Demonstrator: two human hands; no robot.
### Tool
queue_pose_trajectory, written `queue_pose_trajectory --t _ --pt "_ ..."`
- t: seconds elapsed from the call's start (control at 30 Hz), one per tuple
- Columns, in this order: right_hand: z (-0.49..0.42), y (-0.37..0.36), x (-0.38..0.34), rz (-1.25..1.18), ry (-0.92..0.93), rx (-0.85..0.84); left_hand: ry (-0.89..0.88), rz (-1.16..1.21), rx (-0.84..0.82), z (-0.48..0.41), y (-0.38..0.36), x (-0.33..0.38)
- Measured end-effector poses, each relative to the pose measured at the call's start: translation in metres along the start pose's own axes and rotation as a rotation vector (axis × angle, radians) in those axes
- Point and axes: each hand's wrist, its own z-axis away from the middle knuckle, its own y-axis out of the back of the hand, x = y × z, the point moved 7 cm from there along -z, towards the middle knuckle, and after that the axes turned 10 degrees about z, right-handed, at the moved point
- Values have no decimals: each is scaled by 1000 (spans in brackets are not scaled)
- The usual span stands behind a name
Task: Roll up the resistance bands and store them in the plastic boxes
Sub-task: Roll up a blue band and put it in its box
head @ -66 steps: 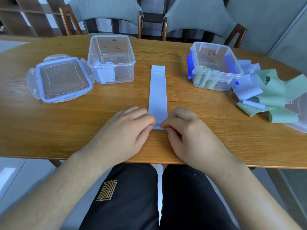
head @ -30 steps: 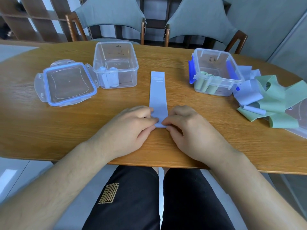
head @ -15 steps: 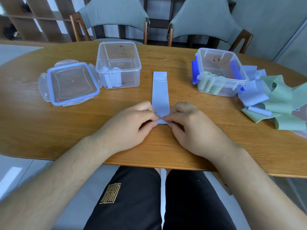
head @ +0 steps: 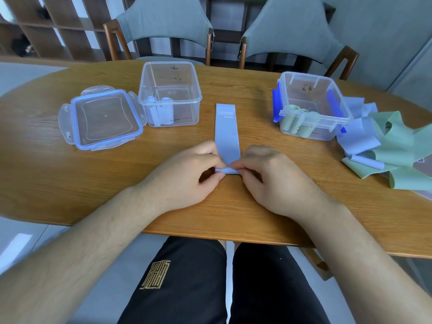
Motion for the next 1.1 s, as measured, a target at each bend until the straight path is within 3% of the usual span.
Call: queue_pose_trajectory --t 0.93,1.1 --pt "-15 1 9 -2 -18 -5 -2 -82 -61 -11 4 -16" --pt "-21 -1 12 9 -13 -3 -4 -50 24 -15 7 -16"
